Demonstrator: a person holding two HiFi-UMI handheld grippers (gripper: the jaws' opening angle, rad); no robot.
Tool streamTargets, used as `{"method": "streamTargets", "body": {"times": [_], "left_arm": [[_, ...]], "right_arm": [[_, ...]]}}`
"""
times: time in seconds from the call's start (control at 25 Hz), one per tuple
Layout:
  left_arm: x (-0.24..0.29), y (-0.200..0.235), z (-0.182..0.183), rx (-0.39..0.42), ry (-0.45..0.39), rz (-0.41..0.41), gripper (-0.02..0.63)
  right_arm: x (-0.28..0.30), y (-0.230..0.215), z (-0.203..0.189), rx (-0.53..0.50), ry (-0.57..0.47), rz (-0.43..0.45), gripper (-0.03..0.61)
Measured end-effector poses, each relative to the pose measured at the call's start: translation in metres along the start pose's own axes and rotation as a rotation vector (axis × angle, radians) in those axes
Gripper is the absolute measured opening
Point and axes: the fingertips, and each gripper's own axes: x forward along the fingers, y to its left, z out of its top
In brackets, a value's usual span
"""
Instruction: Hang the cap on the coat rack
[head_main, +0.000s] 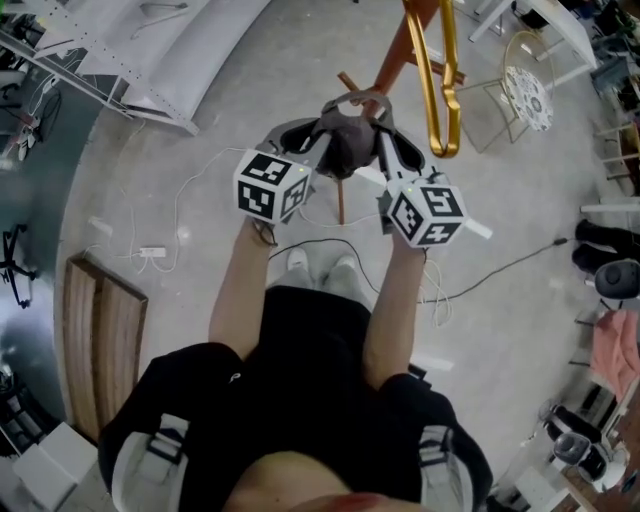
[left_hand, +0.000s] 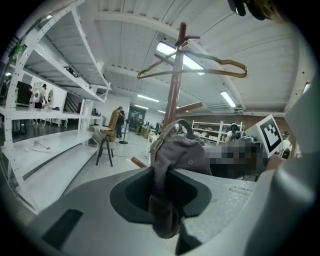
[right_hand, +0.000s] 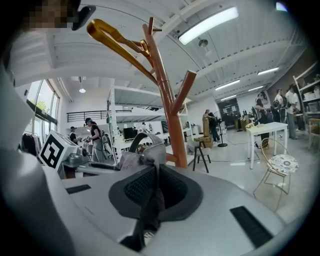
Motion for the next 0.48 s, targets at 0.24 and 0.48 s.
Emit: {"method": "streamTargets", "body": {"times": [0.24, 0.48], "left_arm": [[0.029, 0.005, -0.016, -0.037, 0.048, 0.018, 0.058], [0.051, 0.012, -0.036, -0.045, 0.099, 0.044, 0.058]], "right_arm": [[0.014, -0.026, -0.015, 0.015, 0.061, 0.007, 0.005], [0.026, -0.04, -0.028, 0.034, 0.088, 0.004, 0.005]]}}
